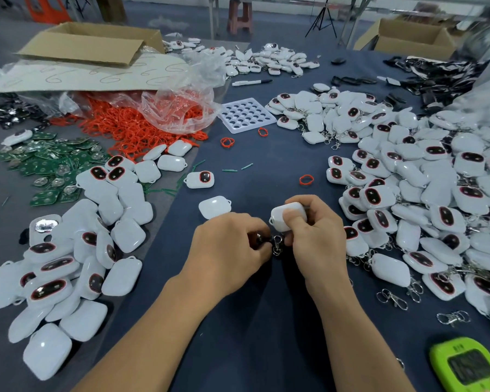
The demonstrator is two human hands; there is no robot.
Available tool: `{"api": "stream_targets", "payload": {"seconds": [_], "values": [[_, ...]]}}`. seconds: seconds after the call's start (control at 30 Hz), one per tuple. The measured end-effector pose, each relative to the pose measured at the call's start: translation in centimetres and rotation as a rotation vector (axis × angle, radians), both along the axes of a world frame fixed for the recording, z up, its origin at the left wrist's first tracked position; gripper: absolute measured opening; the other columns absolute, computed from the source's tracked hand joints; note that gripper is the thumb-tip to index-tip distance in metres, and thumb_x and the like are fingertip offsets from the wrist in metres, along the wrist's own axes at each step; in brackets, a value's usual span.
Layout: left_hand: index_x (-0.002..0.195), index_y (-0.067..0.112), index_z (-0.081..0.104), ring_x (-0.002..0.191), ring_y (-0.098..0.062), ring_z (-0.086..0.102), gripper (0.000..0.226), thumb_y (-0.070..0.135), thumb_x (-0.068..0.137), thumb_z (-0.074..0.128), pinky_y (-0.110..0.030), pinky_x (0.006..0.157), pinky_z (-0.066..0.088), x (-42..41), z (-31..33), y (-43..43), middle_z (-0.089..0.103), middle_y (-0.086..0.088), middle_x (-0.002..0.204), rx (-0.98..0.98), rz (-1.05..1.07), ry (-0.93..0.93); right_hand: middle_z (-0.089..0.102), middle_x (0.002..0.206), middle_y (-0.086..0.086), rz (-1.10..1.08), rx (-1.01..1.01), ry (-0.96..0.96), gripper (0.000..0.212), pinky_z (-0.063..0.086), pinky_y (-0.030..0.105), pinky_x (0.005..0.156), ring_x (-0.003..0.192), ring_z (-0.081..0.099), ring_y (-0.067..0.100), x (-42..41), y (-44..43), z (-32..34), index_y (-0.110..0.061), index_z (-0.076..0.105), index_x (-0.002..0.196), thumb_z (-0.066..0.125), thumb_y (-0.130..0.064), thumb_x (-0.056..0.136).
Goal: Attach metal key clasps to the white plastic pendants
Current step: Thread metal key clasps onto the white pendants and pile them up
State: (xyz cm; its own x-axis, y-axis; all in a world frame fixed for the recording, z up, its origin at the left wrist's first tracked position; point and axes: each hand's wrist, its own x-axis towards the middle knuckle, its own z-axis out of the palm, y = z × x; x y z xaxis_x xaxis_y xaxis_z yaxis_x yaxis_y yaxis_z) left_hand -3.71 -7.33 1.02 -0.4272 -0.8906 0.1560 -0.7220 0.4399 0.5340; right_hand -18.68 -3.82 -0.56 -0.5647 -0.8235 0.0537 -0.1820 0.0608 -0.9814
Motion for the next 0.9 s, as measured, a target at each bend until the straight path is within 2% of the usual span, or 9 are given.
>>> {"api": "stream_targets", "payload": {"seconds": [0.1,0.2,0.27,0.33,0.4,0.47,0.6,0.7,0.9], "values": [[0.092,0.045,0.072,0.079,-0.007,0.054,0.008,0.044,0.088,0.066,-0.026,0.064,0.041,-0.3,0.0,-0.7,0.061,0.017,0.08,-0.006,0.003,-0.067,0.066,0.067,-0.008,0.006,-0.002,-0.009,0.021,0.046,0.021,0.052,0.053,0.054,0.008,0.1,0.1,0.1,-0.031,0.07,0.086,0.063,-0.012,0.093],[0.088,0.041,0.074,0.077,-0.01,0.055,0.008,0.04,0.088,0.065,-0.028,0.063,0.044,-0.5,-0.3,-0.7,0.061,0.015,0.078,0.006,-0.009,-0.024,0.071,0.075,-0.005,0.002,-0.013,-0.063,0.016,0.049,0.023,0.054,0.055,0.057,0.008,0.3,0.2,0.3,-0.03,0.07,0.086,0.063,-0.017,0.089],[0.086,0.041,0.074,0.076,-0.008,0.056,0.008,0.038,0.088,0.066,-0.024,0.062,0.043,-0.6,-0.4,-0.5,0.063,0.016,0.076,0.042,0.007,0.079,0.071,0.075,-0.004,-0.002,-0.014,-0.09,0.011,0.052,0.032,0.057,0.059,0.058,0.01,0.4,0.2,0.5,-0.028,0.07,0.084,0.061,-0.024,0.08],[0.082,0.041,0.074,0.075,-0.004,0.06,0.01,0.034,0.088,0.069,-0.019,0.063,0.044,-0.5,-0.3,-0.6,0.066,0.02,0.073,0.117,0.052,0.266,0.064,0.064,-0.008,-0.012,-0.018,-0.063,0.006,0.049,0.035,0.055,0.057,0.053,0.009,0.4,0.3,0.6,-0.024,0.063,0.078,0.061,-0.027,0.074],[0.079,0.041,0.075,0.074,0.001,0.063,0.014,0.03,0.087,0.071,-0.007,0.062,0.042,-0.2,0.0,-0.9,0.067,0.024,0.07,0.163,0.107,0.445,0.052,0.051,-0.014,0.009,-0.026,0.012,0.013,0.038,0.022,0.046,0.047,0.041,0.004,0.6,0.6,0.6,-0.02,0.053,0.075,0.062,-0.026,0.068],[0.076,0.045,0.076,0.078,0.003,0.065,0.015,0.032,0.085,0.073,-0.004,0.066,0.042,0.0,0.3,-1.1,0.069,0.024,0.072,0.179,0.15,0.54,0.053,0.048,-0.014,0.066,-0.028,0.064,0.015,0.032,0.014,0.042,0.042,0.039,0.002,1.0,0.9,0.7,-0.022,0.05,0.074,0.064,-0.022,0.068],[0.078,0.044,0.08,0.081,0.004,0.07,0.021,0.024,0.083,0.08,-0.009,0.071,0.049,0.0,0.2,-1.4,0.074,0.022,0.078,0.283,0.101,0.669,0.065,0.058,-0.005,0.116,-0.046,0.078,0.011,0.043,0.02,0.047,0.049,0.056,0.008,1.0,1.2,0.8,-0.024,0.063,0.081,0.072,-0.022,0.075],[0.079,0.042,0.082,0.084,0.0,0.073,0.03,0.013,0.083,0.081,-0.011,0.074,0.052,0.0,0.3,-1.3,0.076,0.02,0.08,0.333,0.025,0.741,0.065,0.059,0.003,0.148,-0.081,0.047,0.009,0.046,0.026,0.049,0.051,0.055,0.011,1.0,1.3,0.8,-0.024,0.07,0.083,0.076,-0.019,0.08],[0.079,0.044,0.081,0.087,-0.006,0.075,0.036,0.008,0.081,0.083,-0.019,0.079,0.057,-0.2,0.3,-1.1,0.079,0.013,0.084,0.328,-0.01,0.774,0.067,0.064,-0.004,0.145,-0.14,-0.01,0.019,0.049,0.023,0.055,0.059,0.058,0.008,0.9,1.3,1.4,-0.022,0.076,0.075,0.072,-0.004,0.079]]}}
